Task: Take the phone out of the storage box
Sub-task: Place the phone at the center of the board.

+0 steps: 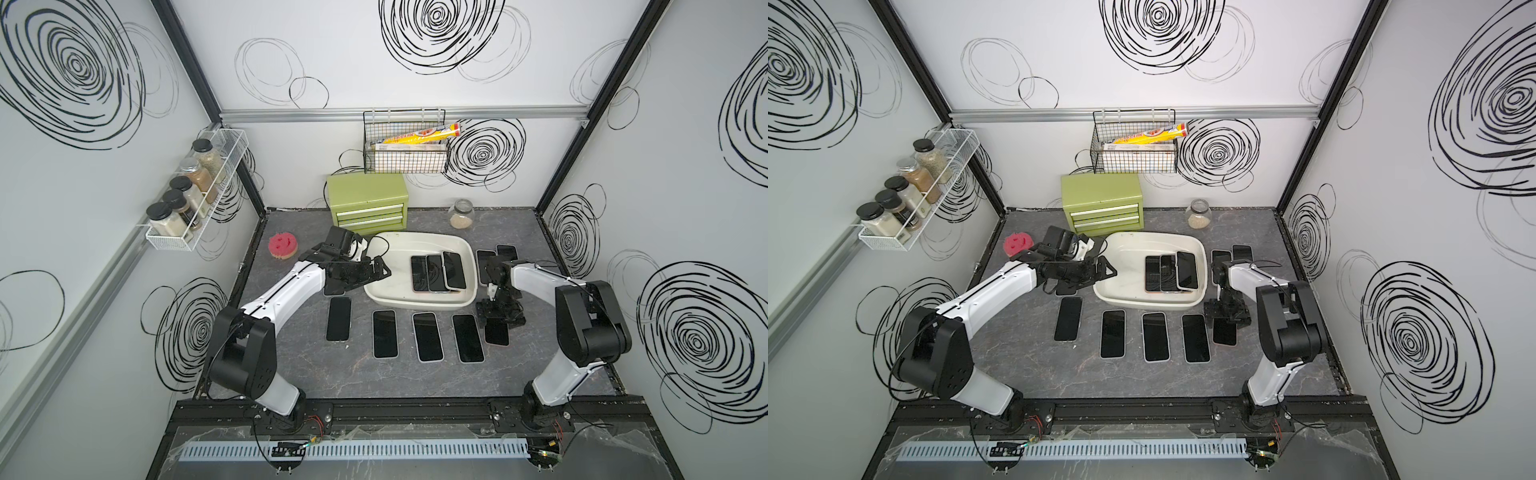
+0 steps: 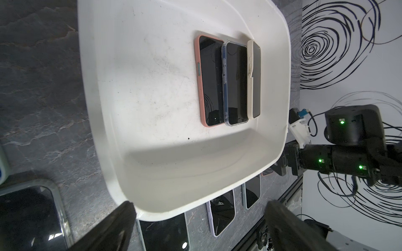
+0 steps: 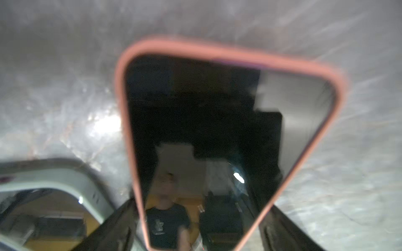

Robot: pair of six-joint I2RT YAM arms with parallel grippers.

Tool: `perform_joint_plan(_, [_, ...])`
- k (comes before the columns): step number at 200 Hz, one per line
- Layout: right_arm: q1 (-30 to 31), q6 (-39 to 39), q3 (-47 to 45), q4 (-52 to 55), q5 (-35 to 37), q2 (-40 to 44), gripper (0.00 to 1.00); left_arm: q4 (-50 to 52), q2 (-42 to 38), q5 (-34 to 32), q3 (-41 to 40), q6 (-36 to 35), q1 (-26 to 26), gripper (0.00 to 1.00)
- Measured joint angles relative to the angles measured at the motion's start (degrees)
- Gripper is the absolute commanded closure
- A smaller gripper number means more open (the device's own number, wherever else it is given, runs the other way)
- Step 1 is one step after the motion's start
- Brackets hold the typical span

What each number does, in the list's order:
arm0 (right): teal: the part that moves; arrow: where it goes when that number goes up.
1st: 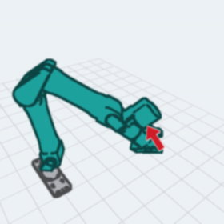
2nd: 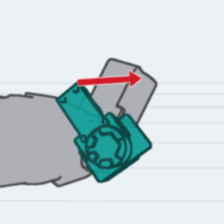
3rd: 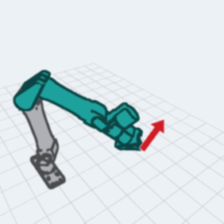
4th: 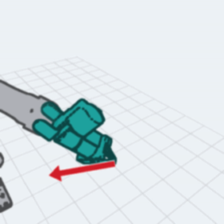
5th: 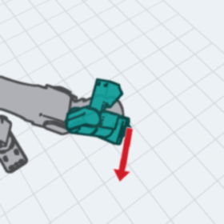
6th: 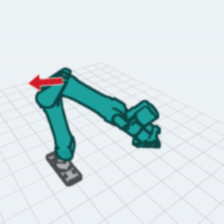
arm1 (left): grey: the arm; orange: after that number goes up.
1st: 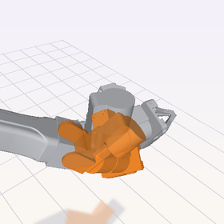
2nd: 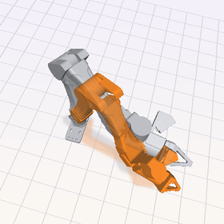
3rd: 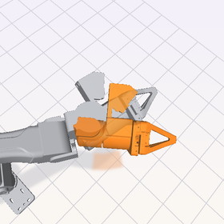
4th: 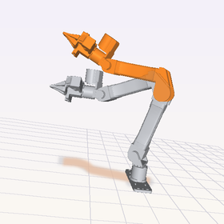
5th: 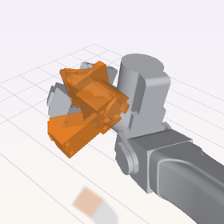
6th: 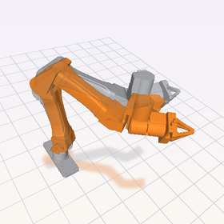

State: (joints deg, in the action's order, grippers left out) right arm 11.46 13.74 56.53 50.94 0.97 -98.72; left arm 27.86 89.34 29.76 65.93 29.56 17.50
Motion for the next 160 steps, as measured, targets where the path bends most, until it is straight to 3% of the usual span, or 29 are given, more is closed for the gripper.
perform_joint_plan(31, [0.7,0.4,2.6,1.8,1.9,-0.4,0.04,0.3,0.0,-0.2,0.0,0.0,0.0,0.01])
perform_joint_plan(65, [0.6,0.1,16.0,7.0,5.7,0.2,0.01,0.7,0.2,-0.5,1.8,0.0,0.7,0.01])
perform_joint_plan(106, [0.1,0.1,27.5,11.0,6.4,2.4,0.0,2.1,6.4,-3.0,17.9,-1.1,8.2,0.01])
perform_joint_plan(130, [-0.1,0.6,32.1,11.9,0.7,2.9,0.0,2.5,12.5,-5.1,26.1,-1.4,12.8,0.01])
perform_joint_plan(160, [1.8,2.2,35.1,8.2,-7.0,3.1,0.0,3.8,14.7,-7.5,25.8,0.3,13.3,0.01])
